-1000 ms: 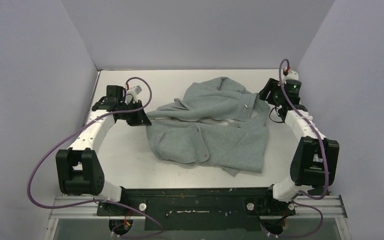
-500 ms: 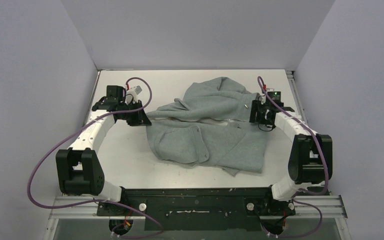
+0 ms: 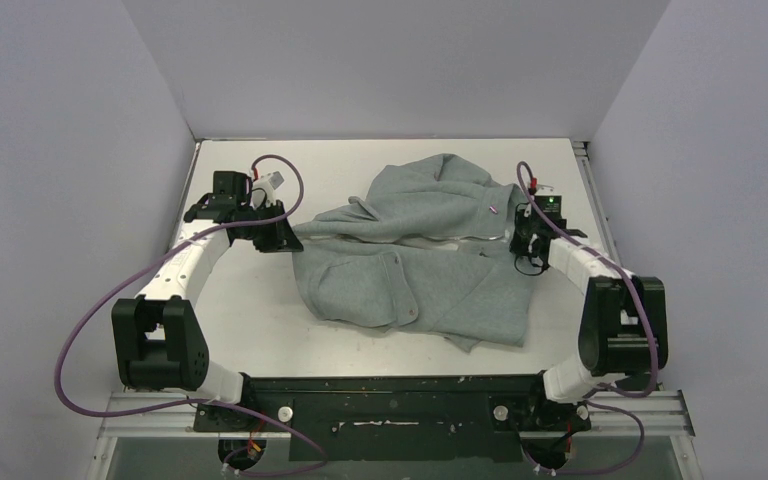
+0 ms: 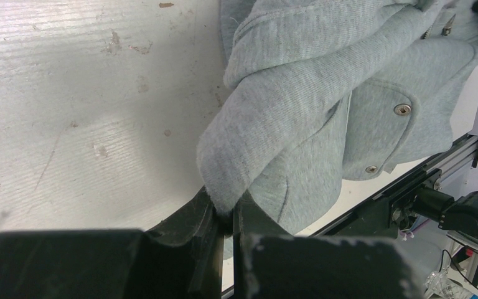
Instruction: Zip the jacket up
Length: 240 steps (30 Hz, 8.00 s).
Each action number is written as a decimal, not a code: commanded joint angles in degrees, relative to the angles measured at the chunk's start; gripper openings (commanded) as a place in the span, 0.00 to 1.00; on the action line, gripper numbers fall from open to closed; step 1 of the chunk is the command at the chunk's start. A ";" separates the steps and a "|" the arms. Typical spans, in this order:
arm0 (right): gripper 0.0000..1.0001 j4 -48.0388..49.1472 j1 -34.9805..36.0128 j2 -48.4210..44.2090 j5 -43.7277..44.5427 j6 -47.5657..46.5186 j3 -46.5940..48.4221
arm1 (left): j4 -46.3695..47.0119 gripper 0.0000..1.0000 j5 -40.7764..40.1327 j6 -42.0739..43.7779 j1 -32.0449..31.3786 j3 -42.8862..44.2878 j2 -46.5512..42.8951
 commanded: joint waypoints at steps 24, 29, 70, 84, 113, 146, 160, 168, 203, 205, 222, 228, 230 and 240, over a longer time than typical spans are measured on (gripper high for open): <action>0.50 1.54 -11.62 -11.52 -10.77 0.93 3.48 | 4.69 0.00 1.97 -2.20 0.16 -1.40 -0.17; 0.53 -15.93 -7.43 -1.06 -18.71 -12.20 19.14 | 4.46 0.00 2.19 -2.28 -0.16 -0.95 0.25; 0.00 -10.04 5.69 5.99 -7.55 -8.17 11.63 | 4.38 0.00 2.15 -2.21 -1.43 -2.16 -0.29; 0.31 -5.91 -3.55 -5.75 -17.98 -4.35 12.27 | 5.90 0.00 3.05 -3.06 -1.25 -2.93 -1.10; 0.44 57.02 41.07 16.90 -19.41 26.69 1.97 | 9.97 0.00 12.91 -5.71 -2.04 -6.15 -7.89; 0.55 73.36 36.25 33.66 -33.33 35.39 9.00 | 8.31 0.00 12.65 -5.18 -2.04 -4.50 -6.31; 0.55 86.42 32.91 38.45 -42.88 42.17 9.12 | 8.17 0.00 12.45 -5.63 -2.05 -2.89 -6.33; 0.56 93.68 29.76 38.08 -46.11 44.76 4.99 | 7.37 0.00 11.95 -5.74 -2.04 -0.66 -6.04; 0.42 111.45 35.22 52.57 -49.15 65.11 21.16 | 7.40 0.00 13.09 -6.34 -2.13 -1.15 -6.66; 0.36 112.09 35.14 52.05 -49.37 65.51 20.20 | 7.45 0.00 13.09 -6.33 -2.09 -1.31 -6.62; 0.27 112.11 32.20 45.52 -45.40 62.76 12.56 | 8.42 0.00 13.18 -6.51 -2.13 -2.53 -6.79; 0.39 112.11 32.89 45.82 -45.34 63.66 14.44 | 8.59 0.00 13.16 -6.60 -2.12 -2.89 -6.85; 0.40 112.11 33.19 46.10 -45.33 64.03 15.14 | 8.59 0.00 13.18 -6.68 -2.11 -2.86 -6.75; 0.41 106.01 34.81 46.64 -45.09 61.39 17.52 | 8.33 0.00 13.27 -6.59 -2.08 -2.46 -6.53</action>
